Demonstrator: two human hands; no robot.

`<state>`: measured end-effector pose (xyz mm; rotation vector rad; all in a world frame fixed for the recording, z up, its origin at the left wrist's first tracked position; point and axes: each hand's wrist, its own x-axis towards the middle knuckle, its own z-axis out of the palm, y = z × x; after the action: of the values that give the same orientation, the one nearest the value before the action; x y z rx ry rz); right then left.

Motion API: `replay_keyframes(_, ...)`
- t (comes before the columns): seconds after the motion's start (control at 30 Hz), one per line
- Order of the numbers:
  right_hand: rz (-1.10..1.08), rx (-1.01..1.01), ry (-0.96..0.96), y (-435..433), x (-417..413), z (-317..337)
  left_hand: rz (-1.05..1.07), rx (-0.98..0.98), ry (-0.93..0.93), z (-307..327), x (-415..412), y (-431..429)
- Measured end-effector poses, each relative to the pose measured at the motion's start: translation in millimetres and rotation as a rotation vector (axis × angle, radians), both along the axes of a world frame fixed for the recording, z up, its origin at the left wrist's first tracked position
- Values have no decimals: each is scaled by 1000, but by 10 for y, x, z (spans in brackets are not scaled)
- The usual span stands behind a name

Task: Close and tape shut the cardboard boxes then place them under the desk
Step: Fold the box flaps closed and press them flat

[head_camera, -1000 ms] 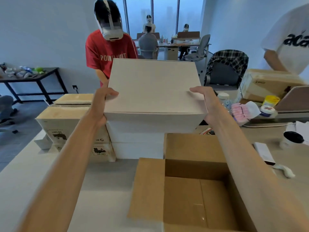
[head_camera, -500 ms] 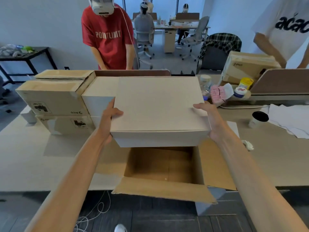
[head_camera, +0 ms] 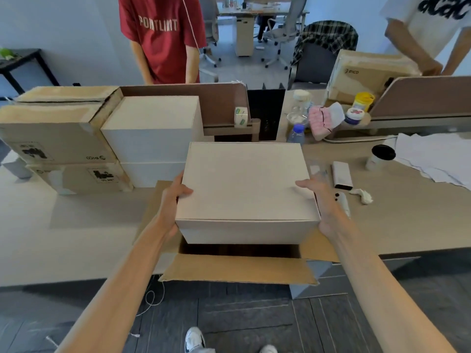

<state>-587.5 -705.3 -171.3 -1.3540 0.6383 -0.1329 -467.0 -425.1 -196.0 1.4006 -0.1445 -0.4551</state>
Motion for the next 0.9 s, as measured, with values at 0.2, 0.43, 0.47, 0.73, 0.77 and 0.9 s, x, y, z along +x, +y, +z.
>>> replay_keyframes(0.2,-11,-16,16,-9,42,-77,-17,0,50,-180,60,3)
replay_keyframes(0.43,16,-16,21,59,45,-159,-25,29,81,-289,85,106)
replay_keyframes(0.47,19,-20,22,60,48,-174,-28,39,88,-319,71,117)
replay_keyframes(0.73,54,-97,41,155,196,-187,-20,31,184,-540,112,217)
replay_keyframes(0.77,64,-95,59,163,198,-225,-29,34,181,-542,122,219)
replay_keyframes(0.9,66,-62,144,193,142,-489,-86,99,150,-561,174,184)
